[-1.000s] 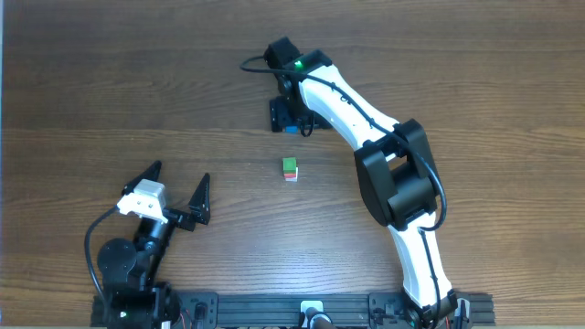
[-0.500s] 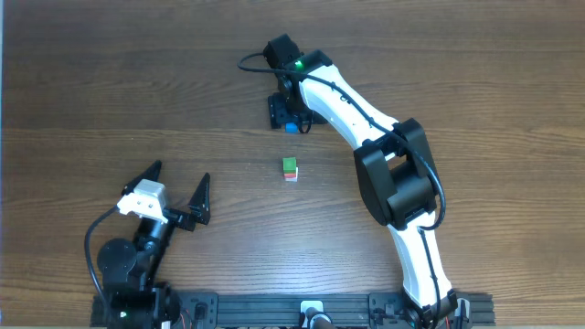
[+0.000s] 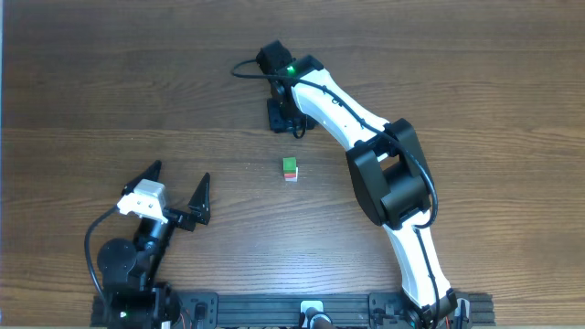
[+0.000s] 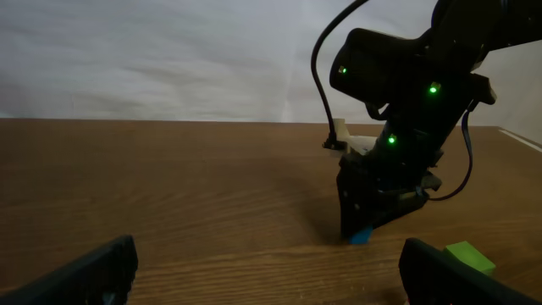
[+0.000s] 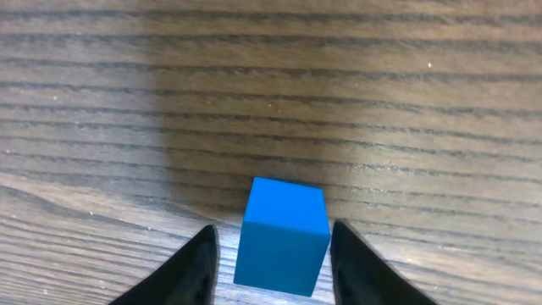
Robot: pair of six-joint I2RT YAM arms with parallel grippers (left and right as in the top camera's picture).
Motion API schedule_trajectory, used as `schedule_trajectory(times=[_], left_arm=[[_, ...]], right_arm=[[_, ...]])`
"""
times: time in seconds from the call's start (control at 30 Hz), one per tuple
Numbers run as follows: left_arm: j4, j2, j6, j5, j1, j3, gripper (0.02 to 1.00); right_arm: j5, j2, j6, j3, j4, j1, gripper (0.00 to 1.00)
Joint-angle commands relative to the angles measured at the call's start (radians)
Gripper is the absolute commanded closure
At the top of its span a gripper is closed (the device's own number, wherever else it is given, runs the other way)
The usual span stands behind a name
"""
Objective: Stack Cubes
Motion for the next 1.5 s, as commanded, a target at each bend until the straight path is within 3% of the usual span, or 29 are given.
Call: schedule_trajectory(times=[0.03, 0.63, 1.0, 1.33, 1.5], left_arm=[[0.002, -0.007, 0.015, 0.01, 0.005, -0.006, 0.02], [0.002, -0.007, 0.015, 0.01, 0.005, -0.006, 0.02], [0.002, -0.007, 0.015, 0.01, 0.005, -0.006, 0.02], [0.002, -0.007, 0.015, 0.01, 0.005, -0.006, 0.02], [0.002, -0.007, 0.015, 0.01, 0.005, -0.006, 0.02]], right_arm=[[0.0, 0.014, 0.014, 0.017, 0.005, 0.005, 0.671], [0.0, 0.012, 0.041, 0.032, 0.001, 0.005, 0.989], [0.039, -0.062, 0.041, 0.203, -0.174, 0.012, 0.989], [0.046, -0.213, 0.048, 0.2, -0.254, 0.048, 0.989], [0.097, -0.28, 0.082, 0.152, -0.286, 0.09, 0.991]])
